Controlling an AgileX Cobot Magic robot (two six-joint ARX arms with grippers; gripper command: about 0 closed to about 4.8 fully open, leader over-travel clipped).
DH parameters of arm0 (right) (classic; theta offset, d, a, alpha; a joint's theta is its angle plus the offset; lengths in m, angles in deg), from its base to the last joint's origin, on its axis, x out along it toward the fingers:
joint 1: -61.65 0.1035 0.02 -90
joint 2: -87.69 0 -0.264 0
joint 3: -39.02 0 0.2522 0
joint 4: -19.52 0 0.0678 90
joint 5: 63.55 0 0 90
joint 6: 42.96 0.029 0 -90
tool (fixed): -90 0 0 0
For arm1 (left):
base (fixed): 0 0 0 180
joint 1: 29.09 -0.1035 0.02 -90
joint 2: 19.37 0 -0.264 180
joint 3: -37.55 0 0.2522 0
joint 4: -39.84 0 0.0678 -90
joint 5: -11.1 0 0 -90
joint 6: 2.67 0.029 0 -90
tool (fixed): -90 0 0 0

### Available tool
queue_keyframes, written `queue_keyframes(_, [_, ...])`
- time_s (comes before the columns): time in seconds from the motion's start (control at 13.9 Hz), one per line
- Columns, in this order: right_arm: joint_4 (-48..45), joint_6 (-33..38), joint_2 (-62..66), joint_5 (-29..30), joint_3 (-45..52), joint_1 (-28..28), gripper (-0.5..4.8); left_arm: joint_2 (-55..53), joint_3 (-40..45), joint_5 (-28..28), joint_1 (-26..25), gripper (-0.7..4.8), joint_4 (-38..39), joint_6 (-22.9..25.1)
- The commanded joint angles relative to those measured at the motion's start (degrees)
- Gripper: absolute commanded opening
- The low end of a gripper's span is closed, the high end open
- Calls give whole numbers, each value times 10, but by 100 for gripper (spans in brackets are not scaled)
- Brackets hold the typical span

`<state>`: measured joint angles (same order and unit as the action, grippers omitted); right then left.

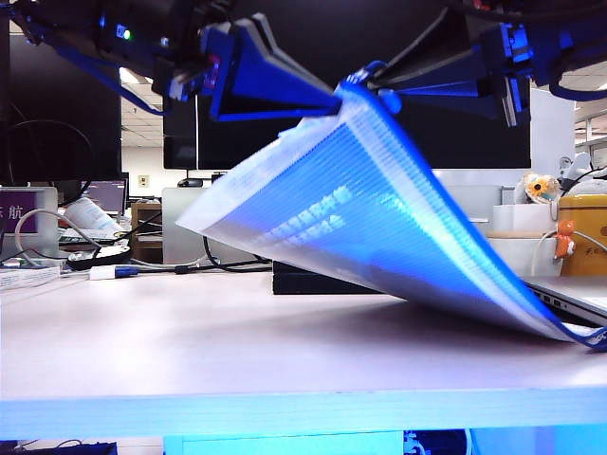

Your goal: Pick up the transparent plastic file bag with a blue zipper and close its zipper.

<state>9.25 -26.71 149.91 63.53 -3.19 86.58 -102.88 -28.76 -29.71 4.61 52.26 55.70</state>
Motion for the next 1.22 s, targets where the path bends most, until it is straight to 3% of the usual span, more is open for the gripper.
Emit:
queue_keyframes(0.07, [42, -16, -1, -1, -3, 0, -1, 4, -2, 19, 0, -6, -10, -3])
queue_keyframes(0.29, [122, -59, -1, -18, -3, 0, -1, 25, -2, 3, -2, -6, -1, -4])
queue_keyframes(0.86, [118, -73, -1, -42, -3, 0, -1, 120, -2, -31, -41, -6, 126, -3])
queue_keyframes(1.22, [127, -80, -1, -133, -3, 0, -1, 198, -2, -54, -154, -6, 172, -5])
